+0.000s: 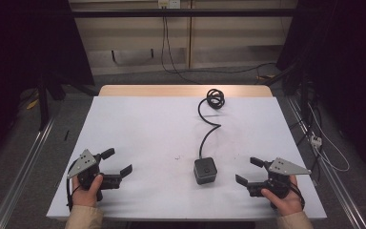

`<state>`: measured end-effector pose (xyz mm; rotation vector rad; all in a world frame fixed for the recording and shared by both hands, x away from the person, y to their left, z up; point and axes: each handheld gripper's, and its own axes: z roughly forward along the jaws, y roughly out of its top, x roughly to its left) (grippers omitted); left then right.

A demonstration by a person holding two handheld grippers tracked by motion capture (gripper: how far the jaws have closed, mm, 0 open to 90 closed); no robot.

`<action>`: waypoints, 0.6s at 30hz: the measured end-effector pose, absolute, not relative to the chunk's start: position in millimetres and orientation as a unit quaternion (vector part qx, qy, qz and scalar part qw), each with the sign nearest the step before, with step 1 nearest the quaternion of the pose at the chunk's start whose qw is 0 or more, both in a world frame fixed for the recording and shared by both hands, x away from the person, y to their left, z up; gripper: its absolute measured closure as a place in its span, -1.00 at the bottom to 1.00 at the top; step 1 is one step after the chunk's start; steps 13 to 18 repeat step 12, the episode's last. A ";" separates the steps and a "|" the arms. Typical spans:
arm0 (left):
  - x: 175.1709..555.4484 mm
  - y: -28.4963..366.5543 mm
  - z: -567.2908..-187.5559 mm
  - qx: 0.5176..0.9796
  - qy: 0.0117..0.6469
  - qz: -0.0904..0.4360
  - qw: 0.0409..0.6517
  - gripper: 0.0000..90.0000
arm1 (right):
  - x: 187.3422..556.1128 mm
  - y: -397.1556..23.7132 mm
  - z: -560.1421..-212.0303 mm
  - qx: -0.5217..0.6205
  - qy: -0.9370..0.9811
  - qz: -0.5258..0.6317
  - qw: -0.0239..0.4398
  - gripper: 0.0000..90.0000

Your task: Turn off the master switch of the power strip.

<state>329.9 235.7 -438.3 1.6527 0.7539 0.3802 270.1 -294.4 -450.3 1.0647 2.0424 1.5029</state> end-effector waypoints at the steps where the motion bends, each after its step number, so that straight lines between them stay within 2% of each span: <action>1: 329.8 235.8 -438.1 0.714 0.325 0.164 0.598 -0.94 | 270.2 -294.6 -450.4 0.380 0.728 0.536 0.195 -0.77; 18: 330.8 235.4 -438.4 0.716 0.325 0.164 0.596 -0.94 | 270.8 -293.4 -451.5 0.380 0.730 0.534 0.195 -0.77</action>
